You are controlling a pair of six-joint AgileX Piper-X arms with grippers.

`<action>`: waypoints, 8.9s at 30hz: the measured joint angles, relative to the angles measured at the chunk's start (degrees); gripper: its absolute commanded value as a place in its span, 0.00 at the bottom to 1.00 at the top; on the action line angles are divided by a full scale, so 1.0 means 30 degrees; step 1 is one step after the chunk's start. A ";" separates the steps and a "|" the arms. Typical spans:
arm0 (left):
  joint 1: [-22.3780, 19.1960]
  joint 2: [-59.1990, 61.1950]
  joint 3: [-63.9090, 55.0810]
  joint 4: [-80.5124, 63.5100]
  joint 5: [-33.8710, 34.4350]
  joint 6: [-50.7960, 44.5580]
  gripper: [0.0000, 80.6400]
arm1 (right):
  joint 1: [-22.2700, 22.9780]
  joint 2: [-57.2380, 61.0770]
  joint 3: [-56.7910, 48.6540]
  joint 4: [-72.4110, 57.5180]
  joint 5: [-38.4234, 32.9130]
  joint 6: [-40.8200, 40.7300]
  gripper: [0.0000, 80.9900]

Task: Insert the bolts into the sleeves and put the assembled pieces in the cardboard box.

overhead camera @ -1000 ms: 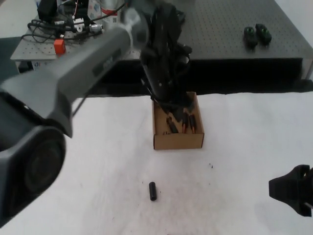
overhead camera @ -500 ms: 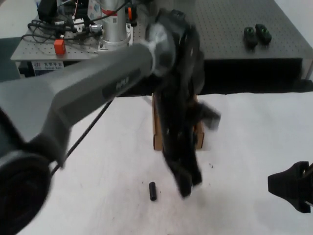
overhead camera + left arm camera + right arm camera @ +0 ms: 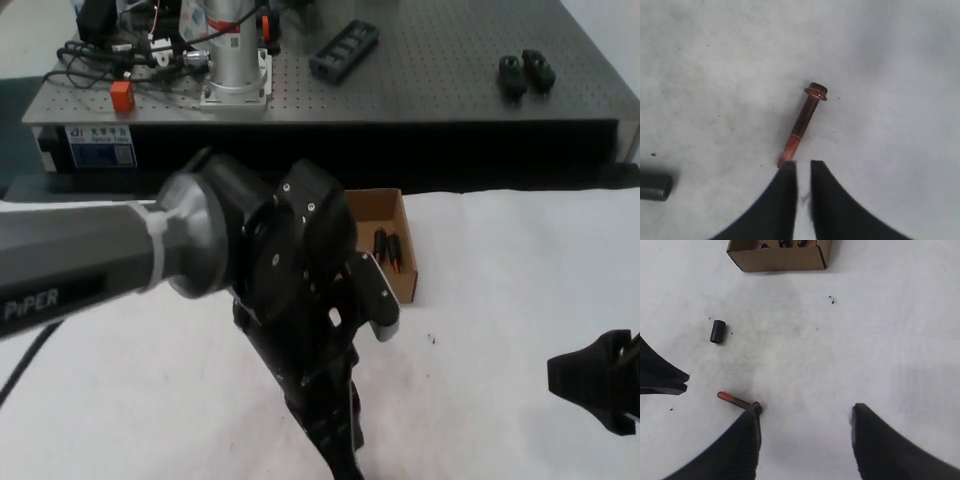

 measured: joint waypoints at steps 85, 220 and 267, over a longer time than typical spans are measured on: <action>0.4653 -2.2880 0.9096 -0.3090 -0.9164 -1.3052 0.01 | 0.9560 2.5406 -1.3158 -0.3163 0.4296 0.2153 0.44; 0.3031 -0.9647 0.9095 -1.3646 -0.4520 -1.6440 0.01 | 0.2951 2.6232 -1.4031 -1.3255 0.2533 -0.1084 0.18; 0.3031 -2.7543 1.9048 -0.5321 -0.5460 -1.5077 0.01 | 0.2922 -0.4811 1.2430 -1.2651 0.1727 -0.0420 0.02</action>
